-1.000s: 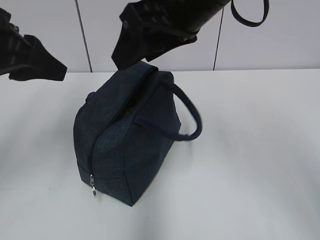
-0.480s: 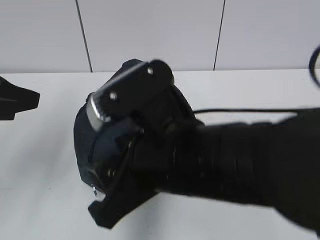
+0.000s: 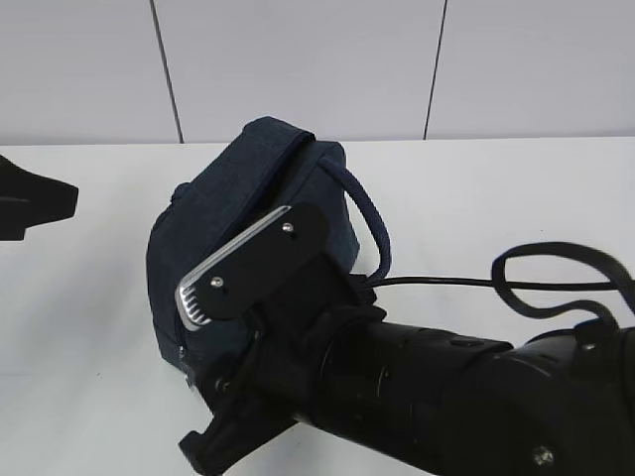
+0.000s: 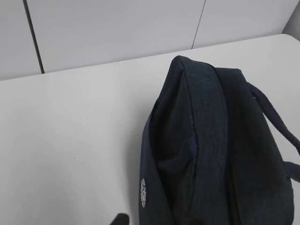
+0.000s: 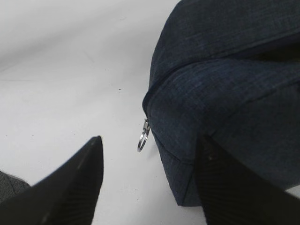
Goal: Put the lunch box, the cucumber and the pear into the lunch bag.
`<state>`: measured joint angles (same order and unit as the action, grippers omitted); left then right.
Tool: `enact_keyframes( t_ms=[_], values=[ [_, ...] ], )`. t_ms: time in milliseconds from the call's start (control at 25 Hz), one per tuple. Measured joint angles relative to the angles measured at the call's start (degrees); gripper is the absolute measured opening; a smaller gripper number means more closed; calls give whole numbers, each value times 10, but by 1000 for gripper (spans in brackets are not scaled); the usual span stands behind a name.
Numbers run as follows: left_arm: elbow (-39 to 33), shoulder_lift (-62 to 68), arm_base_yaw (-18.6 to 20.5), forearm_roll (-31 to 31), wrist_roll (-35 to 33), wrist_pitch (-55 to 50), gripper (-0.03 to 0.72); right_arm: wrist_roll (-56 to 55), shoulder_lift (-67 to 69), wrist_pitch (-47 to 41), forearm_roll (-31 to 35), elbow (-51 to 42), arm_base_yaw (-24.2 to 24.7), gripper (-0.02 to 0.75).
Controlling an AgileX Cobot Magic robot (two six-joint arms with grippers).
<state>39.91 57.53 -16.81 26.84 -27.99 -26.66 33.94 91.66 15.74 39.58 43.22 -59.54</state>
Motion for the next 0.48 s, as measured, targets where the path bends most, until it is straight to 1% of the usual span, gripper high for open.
enact_keyframes(
  t_ms=[200,480],
  values=[
    [0,0,0,6,0,-8,243,-31,14,-1,1,0,0,475],
    [0,0,0,6,-1,-9,242,-73,102,-4,-1,6,0,475]
  ],
)
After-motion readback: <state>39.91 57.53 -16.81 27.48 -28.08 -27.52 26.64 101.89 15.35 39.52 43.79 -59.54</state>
